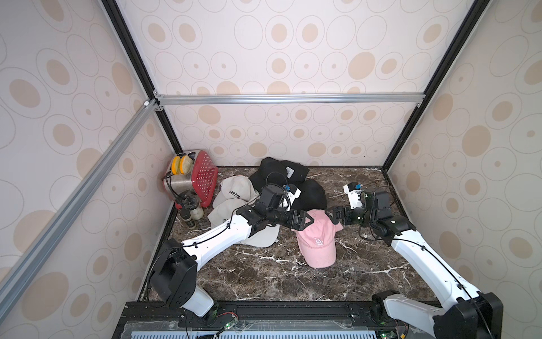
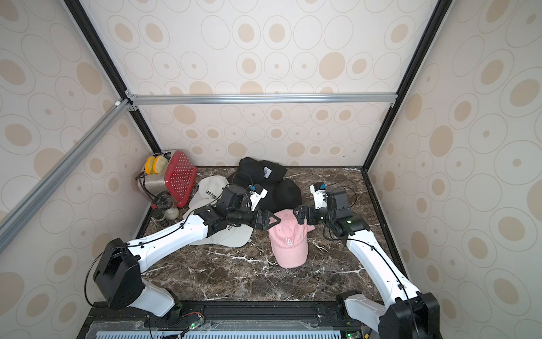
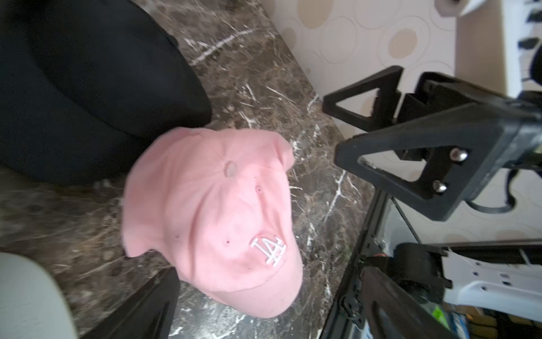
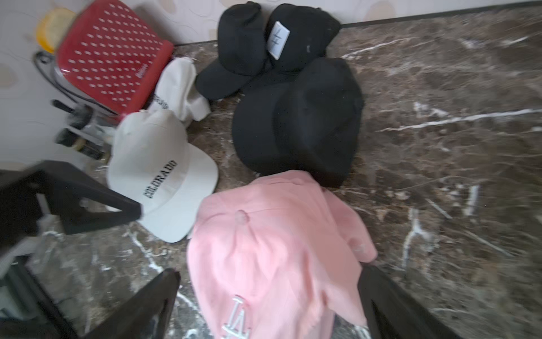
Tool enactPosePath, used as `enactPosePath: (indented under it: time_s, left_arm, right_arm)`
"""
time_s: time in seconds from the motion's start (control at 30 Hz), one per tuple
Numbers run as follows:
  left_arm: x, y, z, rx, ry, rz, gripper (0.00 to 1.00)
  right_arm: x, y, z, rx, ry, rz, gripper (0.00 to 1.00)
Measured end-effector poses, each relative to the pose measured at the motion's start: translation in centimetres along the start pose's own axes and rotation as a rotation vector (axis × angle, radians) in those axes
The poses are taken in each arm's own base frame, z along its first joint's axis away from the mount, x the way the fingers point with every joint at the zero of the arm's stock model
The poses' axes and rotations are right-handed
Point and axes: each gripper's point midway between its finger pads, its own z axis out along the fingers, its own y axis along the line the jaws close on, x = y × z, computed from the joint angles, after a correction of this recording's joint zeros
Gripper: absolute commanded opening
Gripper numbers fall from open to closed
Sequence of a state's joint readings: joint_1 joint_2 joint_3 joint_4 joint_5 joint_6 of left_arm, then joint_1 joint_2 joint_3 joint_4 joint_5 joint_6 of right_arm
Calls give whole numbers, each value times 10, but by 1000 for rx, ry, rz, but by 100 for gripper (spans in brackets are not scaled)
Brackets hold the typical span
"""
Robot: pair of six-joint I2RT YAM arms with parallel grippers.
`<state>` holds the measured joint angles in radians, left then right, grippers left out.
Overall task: Stack the baseball caps by color
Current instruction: Place the baseball cap on the baseball cap.
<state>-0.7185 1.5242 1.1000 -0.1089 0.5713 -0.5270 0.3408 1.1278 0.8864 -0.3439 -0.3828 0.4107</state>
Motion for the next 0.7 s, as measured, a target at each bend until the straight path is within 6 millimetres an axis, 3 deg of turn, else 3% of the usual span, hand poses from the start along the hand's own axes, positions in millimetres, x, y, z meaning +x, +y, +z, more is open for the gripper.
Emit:
enactPosePath:
  time_s: [0.2, 0.53, 0.7]
  left_arm:
    - [18, -4, 20, 119, 28, -44, 99]
    - [35, 37, 61, 49, 69, -83, 99]
    - [24, 48, 65, 3, 45, -58, 99]
  right_arm:
    - [24, 9, 27, -123, 109, 146, 100]
    - [20, -25, 45, -63, 78, 239, 100]
    - [31, -37, 67, -57, 124, 269, 98]
